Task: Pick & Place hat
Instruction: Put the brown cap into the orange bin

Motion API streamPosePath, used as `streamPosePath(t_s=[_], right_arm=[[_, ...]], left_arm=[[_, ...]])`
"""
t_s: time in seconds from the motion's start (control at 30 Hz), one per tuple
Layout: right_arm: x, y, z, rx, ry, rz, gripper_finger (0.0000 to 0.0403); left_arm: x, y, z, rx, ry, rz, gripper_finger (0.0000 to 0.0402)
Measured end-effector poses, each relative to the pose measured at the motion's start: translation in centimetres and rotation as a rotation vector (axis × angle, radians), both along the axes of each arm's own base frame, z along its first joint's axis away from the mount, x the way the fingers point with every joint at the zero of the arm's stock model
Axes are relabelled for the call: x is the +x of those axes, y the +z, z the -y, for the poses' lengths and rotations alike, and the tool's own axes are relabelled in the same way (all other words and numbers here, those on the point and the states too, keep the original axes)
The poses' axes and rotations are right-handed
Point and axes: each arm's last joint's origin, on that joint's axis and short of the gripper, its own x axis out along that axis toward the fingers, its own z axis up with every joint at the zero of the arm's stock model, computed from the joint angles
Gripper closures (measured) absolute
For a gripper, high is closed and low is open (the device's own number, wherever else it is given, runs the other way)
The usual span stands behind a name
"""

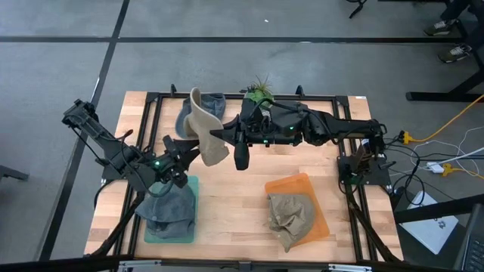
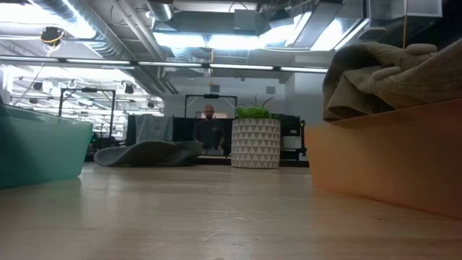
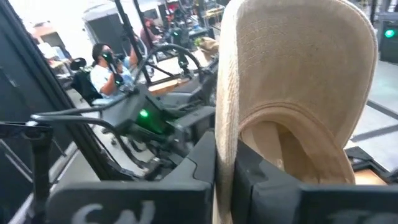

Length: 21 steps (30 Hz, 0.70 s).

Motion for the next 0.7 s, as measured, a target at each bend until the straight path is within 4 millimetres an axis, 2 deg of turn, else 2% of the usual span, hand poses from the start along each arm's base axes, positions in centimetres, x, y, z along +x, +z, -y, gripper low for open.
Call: streamPosePath(t_s=[0.2, 0.6, 0.7], right_arm=[[0.01, 0.07, -0.05, 0.001, 0.013, 0.008, 0.0383], [0.01, 0.01, -0.05, 0.0, 0.014, 0.001, 0.0385], [0.01, 0.01, -0.06, 0.0, 0.014, 0.001, 0.0385]], left_arm=[[0.53, 0.08, -0.81, -0.042, 0.034, 0.03, 0.0213], [0.5, 0.23, -0.78, -0.031, 0.05, 0.037, 0.0357], [0.38, 0.23, -0.55, -0.017, 0.034, 0.025, 0.0375]])
